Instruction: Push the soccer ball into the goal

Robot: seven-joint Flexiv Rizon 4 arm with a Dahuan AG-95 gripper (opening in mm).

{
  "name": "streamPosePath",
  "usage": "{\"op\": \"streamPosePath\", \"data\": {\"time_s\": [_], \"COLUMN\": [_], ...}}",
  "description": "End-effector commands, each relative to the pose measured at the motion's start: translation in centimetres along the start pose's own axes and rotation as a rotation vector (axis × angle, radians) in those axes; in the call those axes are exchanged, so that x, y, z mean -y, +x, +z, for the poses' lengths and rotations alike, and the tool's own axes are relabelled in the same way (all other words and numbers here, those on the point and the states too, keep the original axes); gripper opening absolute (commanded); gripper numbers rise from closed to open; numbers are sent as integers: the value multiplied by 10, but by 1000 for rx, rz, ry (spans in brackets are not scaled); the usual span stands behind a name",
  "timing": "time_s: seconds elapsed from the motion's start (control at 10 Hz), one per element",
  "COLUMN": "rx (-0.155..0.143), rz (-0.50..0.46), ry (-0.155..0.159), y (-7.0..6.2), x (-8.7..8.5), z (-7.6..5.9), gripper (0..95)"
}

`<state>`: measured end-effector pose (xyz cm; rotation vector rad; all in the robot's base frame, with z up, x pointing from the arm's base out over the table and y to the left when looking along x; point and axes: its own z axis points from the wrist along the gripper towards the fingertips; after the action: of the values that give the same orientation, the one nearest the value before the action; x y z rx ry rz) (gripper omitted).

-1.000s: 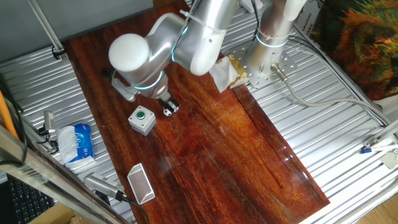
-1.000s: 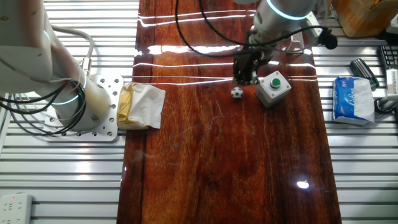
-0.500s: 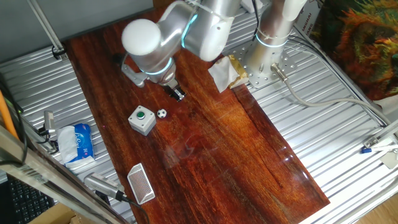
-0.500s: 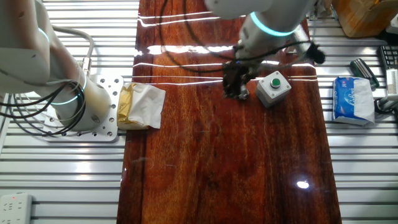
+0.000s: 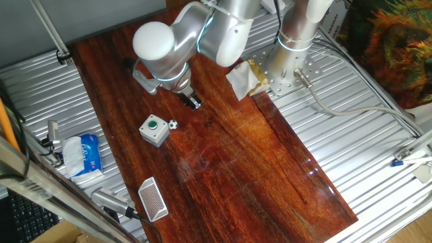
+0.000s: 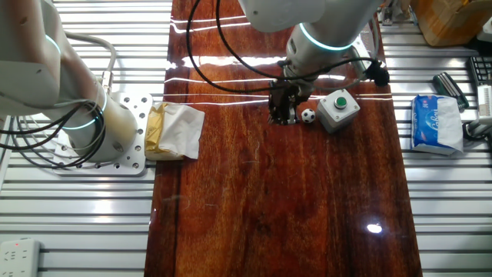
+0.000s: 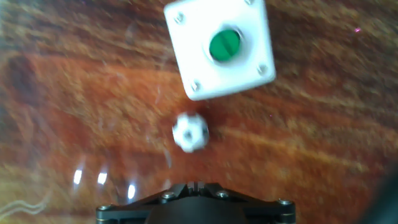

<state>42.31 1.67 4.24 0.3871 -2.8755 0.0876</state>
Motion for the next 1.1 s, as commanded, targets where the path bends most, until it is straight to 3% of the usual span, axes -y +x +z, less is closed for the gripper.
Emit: {"op": "streamPosePath", "data": {"time_s": [0.1,0.4,0.7,1.1], "rx": [0,12,12,21], "rz": [-43,-110,-188,-232], "ry": [-3,-25,-18,-28], "y": [2,7,12,16], "x": [-1,-4,-8,-9], "z": [-1,-9,-17,-17], "gripper": [0,0,0,0]}}
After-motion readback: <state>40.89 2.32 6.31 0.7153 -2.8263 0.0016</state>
